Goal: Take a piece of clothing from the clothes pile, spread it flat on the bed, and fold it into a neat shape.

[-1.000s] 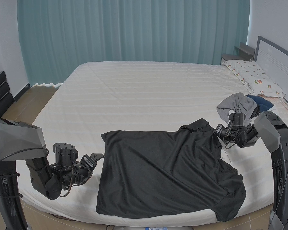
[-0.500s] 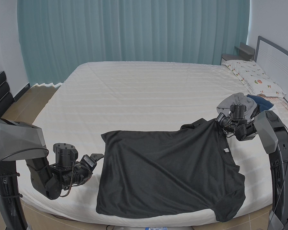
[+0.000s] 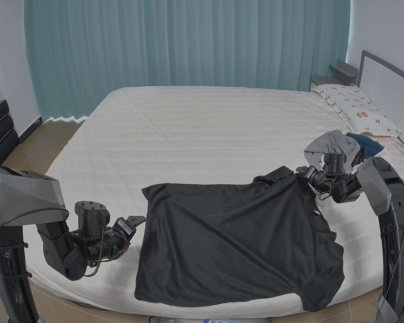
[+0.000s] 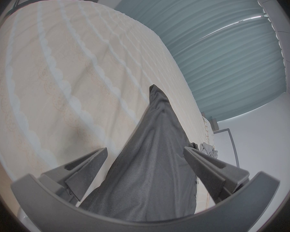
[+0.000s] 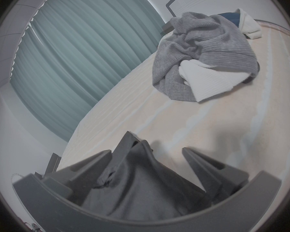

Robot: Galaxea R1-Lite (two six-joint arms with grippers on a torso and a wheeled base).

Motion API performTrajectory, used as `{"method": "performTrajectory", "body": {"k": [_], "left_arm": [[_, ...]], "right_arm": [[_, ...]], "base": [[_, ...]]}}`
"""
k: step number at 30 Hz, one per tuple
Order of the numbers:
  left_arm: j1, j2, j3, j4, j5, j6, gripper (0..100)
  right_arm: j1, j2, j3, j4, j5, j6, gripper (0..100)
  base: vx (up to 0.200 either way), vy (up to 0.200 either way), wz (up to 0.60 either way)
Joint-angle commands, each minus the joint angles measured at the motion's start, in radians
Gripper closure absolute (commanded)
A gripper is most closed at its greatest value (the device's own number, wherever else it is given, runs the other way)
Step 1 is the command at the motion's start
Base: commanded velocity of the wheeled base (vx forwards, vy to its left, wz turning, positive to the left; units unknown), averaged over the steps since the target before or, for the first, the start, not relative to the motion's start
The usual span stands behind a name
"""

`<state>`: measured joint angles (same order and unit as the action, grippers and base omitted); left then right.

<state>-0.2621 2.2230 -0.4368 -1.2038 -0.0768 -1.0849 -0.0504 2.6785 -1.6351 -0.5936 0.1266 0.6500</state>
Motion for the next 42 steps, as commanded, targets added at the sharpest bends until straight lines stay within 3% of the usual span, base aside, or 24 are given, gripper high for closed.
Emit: {"method": "performTrajectory", "body": {"k": [1,5,7,8,10,17,20,25,36,42], "left_arm": [[0.0,0.001,0.001,0.0,0.0,-0.001,0],[-0.002,0.0,0.003,0.0,0.014,-0.001,0],[-0.002,0.0,0.001,0.0,0.017,-0.001,0],[-0.009,0.001,0.001,0.0,0.028,-0.001,0],[-0.014,0.001,0.003,0.0,0.029,-0.001,0],[-0.034,-0.005,0.038,-0.022,0.025,-0.001,0],[-0.048,-0.003,0.073,-0.085,0.025,-0.006,0],[-0.071,0.0,0.096,-0.112,0.028,-0.009,0],[-0.075,-0.008,0.11,-0.111,0.029,-0.024,0],[-0.089,-0.009,0.115,-0.111,0.029,-0.024,0]], "right_arm": [[-0.026,-0.151,0.198,-0.052,0.031,0.003,0],[-0.04,-0.266,0.419,-0.13,0.033,0.016,0],[-0.04,-0.275,0.437,-0.137,0.031,0.016,0],[-0.039,-0.341,0.595,-0.216,0.027,0.017,0],[-0.037,-0.433,0.779,-0.338,0.036,0.063,0],[-0.006,-0.566,1.13,-0.523,0.039,0.184,0],[0.004,-0.577,1.247,-0.62,0.039,0.277,0],[0.003,-0.543,1.373,-0.798,0.057,0.408,0],[0.006,-0.473,1.489,-0.968,0.1,0.424,0],[0.007,-0.422,1.492,-0.97,0.104,0.418,0]], "base": [[0.0,0.0,0.0],[0.0,0.0,0.0],[0.0,0.0,0.0],[0.0,0.0,0.0],[0.0,0.0,0.0],[-0.057,0.0,0.0],[-0.2,0.0,0.0],[-0.16,0.0,0.0],[0.0,0.0,0.0],[0.0,-0.2,0.0]]}}
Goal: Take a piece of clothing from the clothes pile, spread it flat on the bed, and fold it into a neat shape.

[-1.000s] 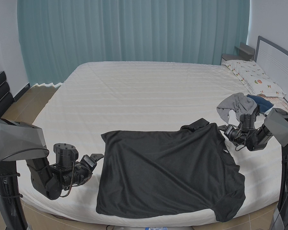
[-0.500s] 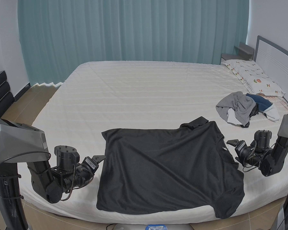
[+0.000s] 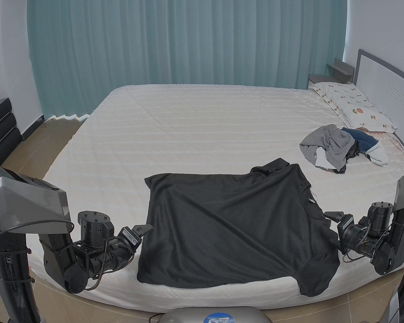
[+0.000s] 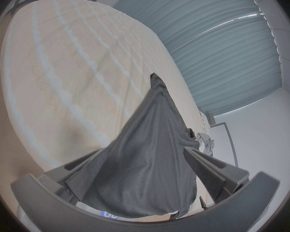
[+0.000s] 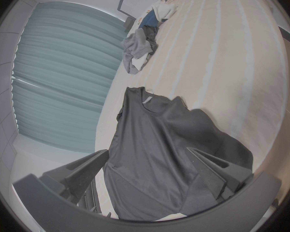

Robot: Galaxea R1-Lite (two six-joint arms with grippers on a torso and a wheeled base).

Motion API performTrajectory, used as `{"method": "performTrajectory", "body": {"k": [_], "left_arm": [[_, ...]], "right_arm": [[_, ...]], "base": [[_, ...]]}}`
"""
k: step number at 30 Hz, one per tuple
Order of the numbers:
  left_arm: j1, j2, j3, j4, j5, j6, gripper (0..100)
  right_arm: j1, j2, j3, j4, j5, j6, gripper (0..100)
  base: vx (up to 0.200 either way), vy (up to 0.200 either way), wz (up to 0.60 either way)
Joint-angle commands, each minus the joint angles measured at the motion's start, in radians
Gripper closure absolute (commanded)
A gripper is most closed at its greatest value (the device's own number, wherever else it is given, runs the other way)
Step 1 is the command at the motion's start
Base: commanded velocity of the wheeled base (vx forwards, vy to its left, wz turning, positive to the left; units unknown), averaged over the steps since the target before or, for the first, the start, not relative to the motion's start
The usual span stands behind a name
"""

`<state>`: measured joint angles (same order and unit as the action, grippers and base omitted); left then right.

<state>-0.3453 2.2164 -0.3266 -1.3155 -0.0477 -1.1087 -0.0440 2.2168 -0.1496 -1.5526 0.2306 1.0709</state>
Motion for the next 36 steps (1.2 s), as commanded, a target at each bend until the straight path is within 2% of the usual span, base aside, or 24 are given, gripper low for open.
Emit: {"method": "performTrajectory", "body": {"k": [1,9,14,15,16,17,19,20,22,30,36], "left_arm": [[-0.007,-0.003,0.004,0.001,0.0,0.0,0],[-0.009,-0.006,0.017,0.001,0.002,0.003,0],[-0.009,-0.03,0.055,0.002,0.0,0.018,0],[0.0,-0.066,0.109,-0.001,-0.004,0.095,0],[0.002,-0.066,0.112,-0.001,-0.004,0.101,0],[0.016,-0.084,0.141,0.004,-0.004,0.158,0],[0.023,-0.089,0.153,0.009,-0.004,0.181,0],[0.034,-0.09,0.176,0.01,-0.004,0.236,0],[0.054,-0.087,0.185,0.006,-0.004,0.28,0],[0.06,-0.083,0.17,0.001,-0.003,0.29,0],[0.06,-0.08,0.17,0.001,-0.004,0.287,0]], "right_arm": [[0.001,0.04,0.007,-0.009,0.001,-0.003,0],[0.001,0.032,0.012,-0.011,0.001,-0.003,0],[0.001,0.032,0.015,-0.011,0.001,-0.005,0],[0.001,0.03,0.018,-0.011,0.001,-0.006,0],[0.001,0.03,0.018,-0.011,0.001,-0.006,0],[0.003,0.029,0.021,-0.011,0.001,-0.006,0],[0.003,0.027,0.021,-0.011,-0.001,-0.006,0],[0.004,0.027,0.021,-0.011,-0.001,-0.008,0],[0.009,0.027,0.022,-0.011,-0.002,-0.008,0],[0.029,0.023,0.044,-0.011,-0.002,-0.034,0],[0.059,0.017,0.064,-0.011,-0.007,-0.051,0]], "base": [[0.0,-0.2,0.0],[0.0,-0.2,0.0],[0.0,0.0,0.0],[0.0,0.0,0.0],[0.0,0.0,0.0],[0.0,0.0,0.0],[0.0,0.0,0.0],[0.0,0.0,0.0],[0.0,0.0,0.0],[0.0,0.0,0.0],[-0.2,0.0,0.0]]}}
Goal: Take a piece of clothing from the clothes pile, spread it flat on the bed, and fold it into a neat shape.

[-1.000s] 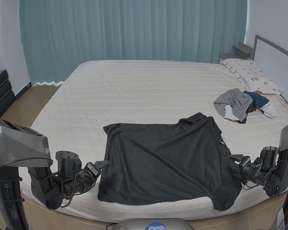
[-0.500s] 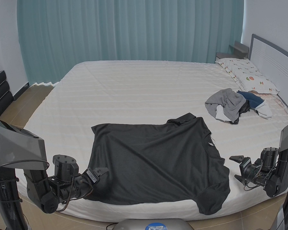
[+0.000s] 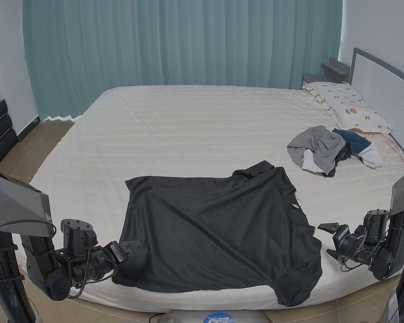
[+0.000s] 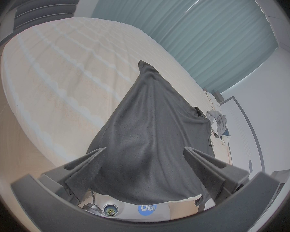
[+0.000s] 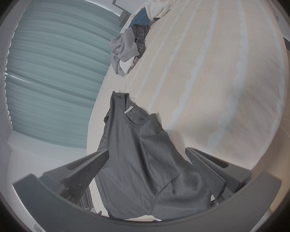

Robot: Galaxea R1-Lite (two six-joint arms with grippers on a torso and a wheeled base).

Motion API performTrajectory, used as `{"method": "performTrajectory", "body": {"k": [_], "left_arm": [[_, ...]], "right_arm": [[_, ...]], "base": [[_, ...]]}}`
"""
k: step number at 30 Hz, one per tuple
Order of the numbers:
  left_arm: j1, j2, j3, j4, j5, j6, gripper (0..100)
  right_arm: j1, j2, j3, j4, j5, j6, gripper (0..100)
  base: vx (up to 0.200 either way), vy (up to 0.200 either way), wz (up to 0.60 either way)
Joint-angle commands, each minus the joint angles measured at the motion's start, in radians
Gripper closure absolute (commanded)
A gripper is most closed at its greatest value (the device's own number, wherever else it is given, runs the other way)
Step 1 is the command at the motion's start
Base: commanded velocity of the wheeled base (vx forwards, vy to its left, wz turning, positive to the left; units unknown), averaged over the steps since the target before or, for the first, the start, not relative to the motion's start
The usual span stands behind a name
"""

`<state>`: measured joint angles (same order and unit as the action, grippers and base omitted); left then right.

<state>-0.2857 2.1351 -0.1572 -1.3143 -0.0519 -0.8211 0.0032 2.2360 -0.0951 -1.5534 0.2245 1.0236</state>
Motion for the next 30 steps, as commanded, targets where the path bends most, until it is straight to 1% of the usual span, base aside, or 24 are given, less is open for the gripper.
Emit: {"method": "performTrajectory", "body": {"k": [1,3,11,14,15,16,20,29,30], "left_arm": [[0.002,0.003,0.001,0.0,0.001,-0.001,0],[0.007,0.011,-0.002,0.0,0.001,0.0,0],[0.019,0.1,-0.035,0.0,0.007,0.003,0],[0.02,0.126,-0.041,0.0,0.041,0.005,0],[0.02,0.126,-0.041,0.0,0.041,0.005,0],[0.019,0.143,-0.05,0.0,0.07,0.007,0],[0.016,0.177,-0.056,0.0,0.113,0.011,0],[0.005,0.201,-0.07,-0.002,0.127,0.013,0],[0.002,0.201,-0.068,0.0,0.129,0.014,100]], "right_arm": [[0.012,0.002,0.009,-0.01,-0.001,-0.013,0],[0.012,0.007,0.011,-0.01,-0.001,-0.019,0],[0.014,0.01,0.011,-0.008,-0.001,-0.027,0],[0.014,0.013,0.011,-0.008,-0.001,-0.027,0],[0.014,0.013,0.011,-0.008,-0.001,-0.027,0],[0.014,0.019,0.011,-0.01,-0.002,-0.027,0],[0.014,0.024,0.009,-0.008,-0.002,-0.027,0],[0.014,0.024,0.009,-0.008,-0.002,-0.027,0],[0.014,0.024,0.009,-0.01,-0.002,-0.027,0]], "base": [[-0.2,0.0,0.0],[-0.2,0.0,0.0],[0.0,0.0,0.0],[0.0,0.0,0.0],[0.0,0.0,0.0],[0.0,0.0,0.0],[0.0,0.0,0.0],[0.0,0.0,0.0],[0.0,0.0,0.0]]}}
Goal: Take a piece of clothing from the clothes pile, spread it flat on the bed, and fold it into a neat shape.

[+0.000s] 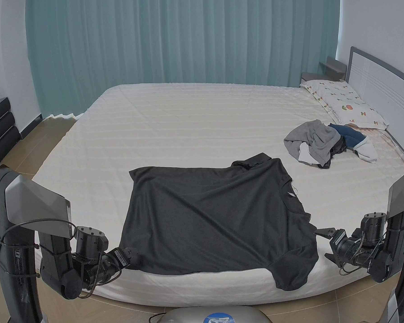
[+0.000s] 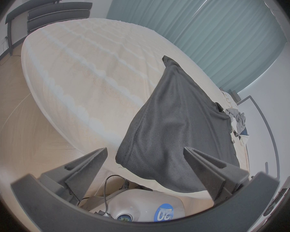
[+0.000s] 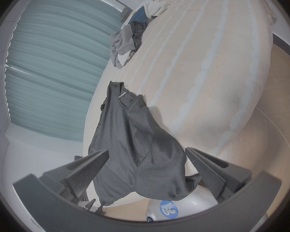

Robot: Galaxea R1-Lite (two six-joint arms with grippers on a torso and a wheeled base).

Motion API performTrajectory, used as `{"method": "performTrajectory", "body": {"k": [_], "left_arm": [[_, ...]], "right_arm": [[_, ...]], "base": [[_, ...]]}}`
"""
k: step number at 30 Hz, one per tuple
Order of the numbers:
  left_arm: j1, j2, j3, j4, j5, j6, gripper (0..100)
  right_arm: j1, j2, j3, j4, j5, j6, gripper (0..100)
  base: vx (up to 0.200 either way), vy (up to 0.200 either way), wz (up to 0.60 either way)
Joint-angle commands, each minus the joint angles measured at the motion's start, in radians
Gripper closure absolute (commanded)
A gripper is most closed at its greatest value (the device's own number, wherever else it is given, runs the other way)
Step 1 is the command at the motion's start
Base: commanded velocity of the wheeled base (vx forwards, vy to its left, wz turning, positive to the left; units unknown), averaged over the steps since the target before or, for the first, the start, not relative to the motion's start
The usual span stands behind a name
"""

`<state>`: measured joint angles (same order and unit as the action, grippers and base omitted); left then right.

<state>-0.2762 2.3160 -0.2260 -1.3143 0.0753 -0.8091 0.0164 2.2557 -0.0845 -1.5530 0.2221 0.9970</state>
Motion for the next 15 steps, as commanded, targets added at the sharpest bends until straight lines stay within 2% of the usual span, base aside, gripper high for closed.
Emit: {"method": "performTrajectory", "body": {"k": [1,4,10,15], "left_arm": [[-0.009,0.02,0.004,0.0,0.011,0.008,100],[-0.006,0.02,0.011,0.003,0.049,0.036,100],[0.006,-0.027,0.046,0.015,0.057,0.074,100],[0.011,-0.047,0.08,0.038,0.081,0.162,100]], "right_arm": [[0.0,0.004,-0.001,-0.01,0.0,0.0,0],[0.0,0.004,0.002,-0.009,0.0,-0.001,0],[0.0,0.005,0.02,-0.009,0.002,-0.052,0],[0.0,0.019,0.026,-0.009,-0.001,-0.095,0]], "base": [[0.0,0.0,0.0],[0.0,0.0,0.0],[0.0,0.0,0.0],[0.0,0.0,0.0]]}}
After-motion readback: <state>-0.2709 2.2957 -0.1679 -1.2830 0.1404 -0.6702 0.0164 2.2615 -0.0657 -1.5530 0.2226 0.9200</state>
